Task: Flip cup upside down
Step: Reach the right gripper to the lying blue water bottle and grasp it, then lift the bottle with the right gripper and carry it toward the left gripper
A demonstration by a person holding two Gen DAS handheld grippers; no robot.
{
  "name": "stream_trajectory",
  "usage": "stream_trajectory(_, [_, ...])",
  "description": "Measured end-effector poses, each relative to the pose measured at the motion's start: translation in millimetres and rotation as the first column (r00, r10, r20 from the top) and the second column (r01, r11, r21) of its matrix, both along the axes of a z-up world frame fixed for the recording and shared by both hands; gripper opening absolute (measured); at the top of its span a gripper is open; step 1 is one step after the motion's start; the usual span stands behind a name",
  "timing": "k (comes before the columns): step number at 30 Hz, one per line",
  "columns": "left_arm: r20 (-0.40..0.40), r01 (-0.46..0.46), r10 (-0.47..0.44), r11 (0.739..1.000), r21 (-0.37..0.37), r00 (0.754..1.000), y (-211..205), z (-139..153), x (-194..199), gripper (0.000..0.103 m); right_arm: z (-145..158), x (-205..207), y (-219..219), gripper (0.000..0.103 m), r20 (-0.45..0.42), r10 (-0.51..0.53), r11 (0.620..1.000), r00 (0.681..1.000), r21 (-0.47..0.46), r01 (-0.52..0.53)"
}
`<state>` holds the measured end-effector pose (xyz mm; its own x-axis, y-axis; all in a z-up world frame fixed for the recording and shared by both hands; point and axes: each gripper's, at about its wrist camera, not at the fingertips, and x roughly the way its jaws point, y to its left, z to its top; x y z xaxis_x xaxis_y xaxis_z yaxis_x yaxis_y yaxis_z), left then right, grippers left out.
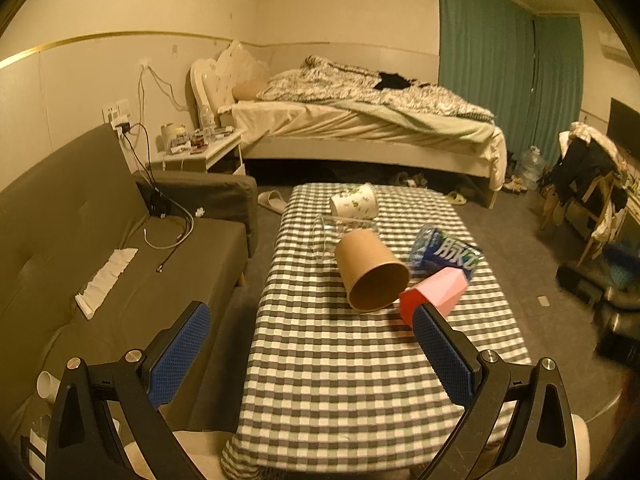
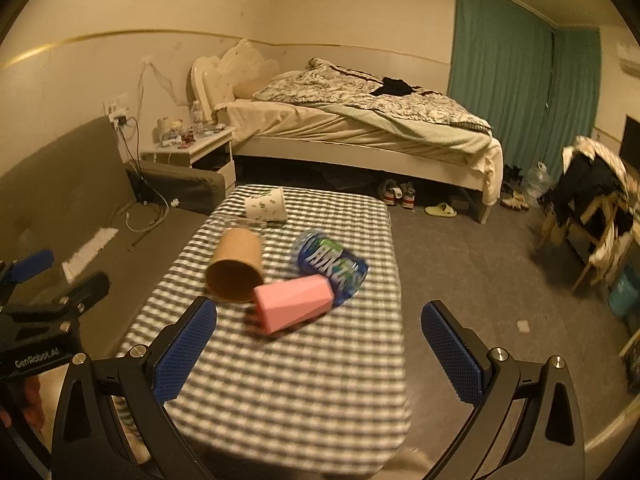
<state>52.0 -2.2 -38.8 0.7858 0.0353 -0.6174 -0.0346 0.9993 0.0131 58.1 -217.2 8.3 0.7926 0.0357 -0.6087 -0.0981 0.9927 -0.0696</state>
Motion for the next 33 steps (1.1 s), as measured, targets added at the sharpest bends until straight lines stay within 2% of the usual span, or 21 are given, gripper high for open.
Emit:
stream_trajectory(4, [-0.04, -0.015, 0.015, 1.0, 0.007, 0.999, 0, -16, 30, 0.103, -8, 55, -12, 0.103, -0.036, 0.053, 0.996, 0.998, -0.07, -0.056])
stream_trajectory(8, [-0.083, -0.027, 0.029, 0.999, 0.017, 0.996, -1, -37, 63, 0.103, -36, 125, -13, 0.103, -0.145, 0.144, 0.976, 0.979, -0.142, -0.164])
stream_trajectory(11, [-0.111, -0.033, 0.036, 0.999, 0.025, 0.993, -1, -52, 85, 0.103, -66, 175, -3, 0.103, -0.262, 0.227, 0.944, 0.938, -0.177, -0.278])
stream_trajectory(14, [-0.138, -0.042, 0.046, 0.998, 0.037, 0.989, -2, -68, 101, 0.103, -96, 217, 9, 0.103, -0.358, 0.268, 0.919, 0.894, -0.184, -0.349])
stream_trajectory(16, [-0.155, -0.041, 0.046, 0.998, 0.038, 0.987, -2, -78, 108, 0.103, -116, 243, 16, 0.102, -0.426, 0.283, 0.906, 0.86, -0.175, -0.385])
stream_trajectory(19, [-0.182, -0.042, 0.047, 0.999, 0.028, 0.982, 0, -90, 117, 0.103, -138, 267, 26, 0.102, -0.483, 0.293, 0.893, 0.825, -0.17, -0.417])
stream_trajectory(22, [-0.2, -0.045, 0.05, 0.999, 0.03, 0.978, 2, -97, 123, 0.103, -152, 281, 32, 0.094, -0.517, 0.28, 0.89, 0.809, -0.176, -0.421])
stream_trajectory(25, [-0.207, -0.05, 0.055, 0.998, 0.03, 0.977, 5, -98, 126, 0.103, -160, 292, 32, 0.074, -0.551, 0.274, 0.903, 0.788, -0.135, -0.409])
stream_trajectory(29, [-0.194, -0.051, 0.056, 0.998, 0.028, 0.979, 8, -88, 121, 0.103, -153, 291, 27, 0.073, -0.542, 0.258, 0.921, 0.8, -0.113, -0.373])
stream_trajectory(33, [-0.145, -0.05, 0.051, 0.999, 0.013, 0.988, 9, -64, 107, 0.103, -109, 273, 16, 0.073, -0.476, 0.239, 0.941, 0.846, -0.101, -0.322])
